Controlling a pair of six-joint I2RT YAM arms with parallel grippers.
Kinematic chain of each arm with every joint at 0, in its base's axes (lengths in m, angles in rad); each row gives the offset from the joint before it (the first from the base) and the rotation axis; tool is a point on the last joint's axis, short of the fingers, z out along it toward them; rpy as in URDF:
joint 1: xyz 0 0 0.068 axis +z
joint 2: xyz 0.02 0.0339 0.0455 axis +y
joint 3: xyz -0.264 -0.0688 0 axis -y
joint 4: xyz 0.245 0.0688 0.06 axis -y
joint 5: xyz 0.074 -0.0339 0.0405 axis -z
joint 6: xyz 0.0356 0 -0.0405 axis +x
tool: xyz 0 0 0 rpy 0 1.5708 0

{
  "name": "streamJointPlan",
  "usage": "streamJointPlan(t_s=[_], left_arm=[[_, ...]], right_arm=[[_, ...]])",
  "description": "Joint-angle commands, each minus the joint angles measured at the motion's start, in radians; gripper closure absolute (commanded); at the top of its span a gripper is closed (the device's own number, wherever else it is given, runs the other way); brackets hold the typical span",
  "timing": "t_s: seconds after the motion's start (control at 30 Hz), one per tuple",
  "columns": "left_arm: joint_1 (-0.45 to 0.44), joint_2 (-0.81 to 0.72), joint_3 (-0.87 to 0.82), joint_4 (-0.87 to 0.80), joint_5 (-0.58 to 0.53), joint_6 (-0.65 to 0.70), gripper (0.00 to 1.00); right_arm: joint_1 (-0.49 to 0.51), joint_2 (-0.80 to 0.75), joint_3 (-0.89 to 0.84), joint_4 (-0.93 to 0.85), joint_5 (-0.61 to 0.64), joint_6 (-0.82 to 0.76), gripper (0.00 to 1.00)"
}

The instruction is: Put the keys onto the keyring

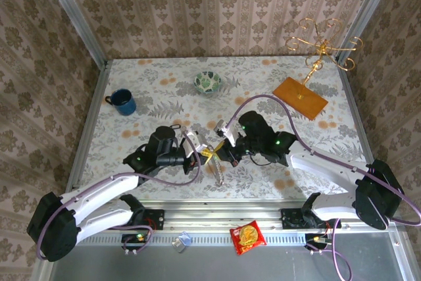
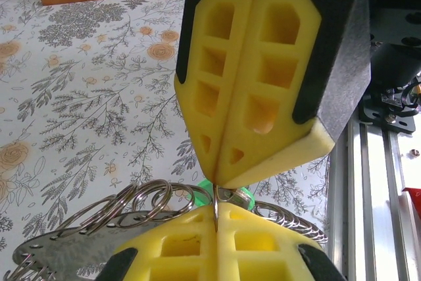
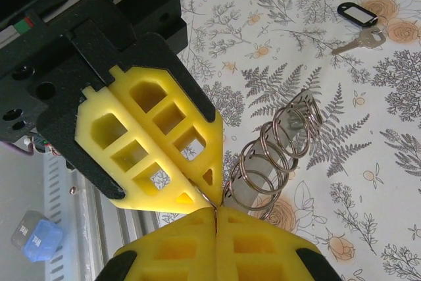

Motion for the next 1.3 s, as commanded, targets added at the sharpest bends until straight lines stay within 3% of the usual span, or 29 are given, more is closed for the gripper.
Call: streamJointPlan(t_s=[0.0,0.4,0.8,0.9,0.97,1.13,1.27], left_arm=[[-0.007,-0.029,-0.004,0.064,0.043,-0.012,1.00],[-0.013,-0.083,-0.071,0.139,0.019,0.039,1.00],[-0.031,-0.116,-0.138,0.245,-0.058,0.069,1.00],[-0.039,-0.123,-0.153,0.268,-0.074,0.078,1.00],[-0.045,-0.126,-0.163,0.291,-0.084,0.080,1.00],[-0.052,-0.127,-0.187,0.361,-0.097,0.066,1.00],[-0.052,-0.127,-0.209,0.423,-0.092,0.040,1.00]], right_arm=[[-0.001,0.010,0.030,-0.006,0.074,0.022,1.00],[-0.023,0.034,0.035,0.003,0.063,0.086,1.00],[-0.052,0.095,0.065,-0.017,-0.030,0.135,1.00],[-0.057,0.107,0.082,-0.035,-0.066,0.141,0.78],[-0.062,0.107,0.089,-0.036,-0.087,0.143,0.69],[-0.101,0.071,0.098,-0.052,-0.117,0.120,0.65],[-0.133,-0.025,0.058,-0.058,-0.087,-0.010,0.64]])
